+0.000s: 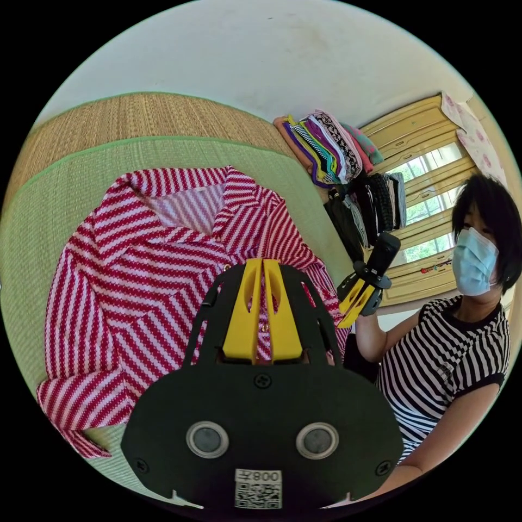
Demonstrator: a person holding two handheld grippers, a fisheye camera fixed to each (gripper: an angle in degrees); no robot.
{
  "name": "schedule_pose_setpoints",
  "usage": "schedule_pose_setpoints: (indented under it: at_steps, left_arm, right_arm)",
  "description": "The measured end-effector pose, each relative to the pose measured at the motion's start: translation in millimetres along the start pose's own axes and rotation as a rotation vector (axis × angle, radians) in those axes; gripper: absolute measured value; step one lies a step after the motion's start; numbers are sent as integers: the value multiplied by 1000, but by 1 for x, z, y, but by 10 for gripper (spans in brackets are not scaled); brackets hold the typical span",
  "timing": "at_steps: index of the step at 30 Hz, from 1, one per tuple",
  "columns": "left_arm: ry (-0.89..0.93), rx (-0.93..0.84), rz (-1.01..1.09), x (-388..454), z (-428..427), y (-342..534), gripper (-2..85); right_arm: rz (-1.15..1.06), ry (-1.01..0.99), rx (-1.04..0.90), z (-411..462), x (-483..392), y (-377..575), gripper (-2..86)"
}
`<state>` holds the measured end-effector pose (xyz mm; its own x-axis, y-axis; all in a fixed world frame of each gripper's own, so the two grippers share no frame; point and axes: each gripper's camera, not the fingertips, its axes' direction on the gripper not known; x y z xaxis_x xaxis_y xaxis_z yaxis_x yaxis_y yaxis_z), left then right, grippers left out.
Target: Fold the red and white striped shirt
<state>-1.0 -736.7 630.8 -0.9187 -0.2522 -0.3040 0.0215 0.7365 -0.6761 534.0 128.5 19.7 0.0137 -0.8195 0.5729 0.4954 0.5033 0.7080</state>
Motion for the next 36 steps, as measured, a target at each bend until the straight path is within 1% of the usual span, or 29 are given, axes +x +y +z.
schedule_pose_setpoints:
  at_steps: [4,7,10,13,16,18,20,22,24,26,28,30,32,34,36]
  left_arm:
    - [-80,-27,-75,-17,-21,9,33]
    - [-51,-6,-118,-21,-37,20,58]
    - [-41,-56,-133,-19,-36,30,72]
    - [-68,-121,-138,-19,-27,33,62]
    - [-131,-128,-131,-13,-33,30,29]
    - [-138,-95,-115,-7,-47,28,21]
    - [-171,-13,-87,3,-76,25,17]
    - [-210,32,-70,7,-94,24,16]
    - [-263,8,-58,6,-97,23,18]
    - [-314,-108,-73,-7,-80,24,25]
    - [-330,-123,-89,-14,-75,27,34]
    - [-311,-66,-102,-17,-80,31,44]
    - [-276,35,-84,-14,-89,33,58]
    - [-256,74,-52,-9,-89,27,66]
    - [-211,74,-1,-3,-81,16,70]
  right_arm:
    - [-11,37,-87,39,-2,-14,6]
    - [9,68,-169,69,3,-18,7]
    - [14,67,-221,86,6,-21,8]
    - [14,46,-214,89,6,-24,8]
    - [17,41,-228,93,6,-25,10]
    - [14,51,-242,96,3,-25,12]
    - [4,82,-237,98,-2,-26,17]
    - [7,91,-231,102,-4,-28,25]
    - [26,78,-249,112,-1,-29,41]
    - [64,57,-315,130,4,-28,66]
    - [69,67,-347,137,2,-27,71]
    - [61,106,-340,134,-4,-27,72]
    - [66,177,-293,115,-12,-27,70]
    - [55,223,-218,92,-21,-27,69]
    - [57,294,-137,67,-30,-25,70]
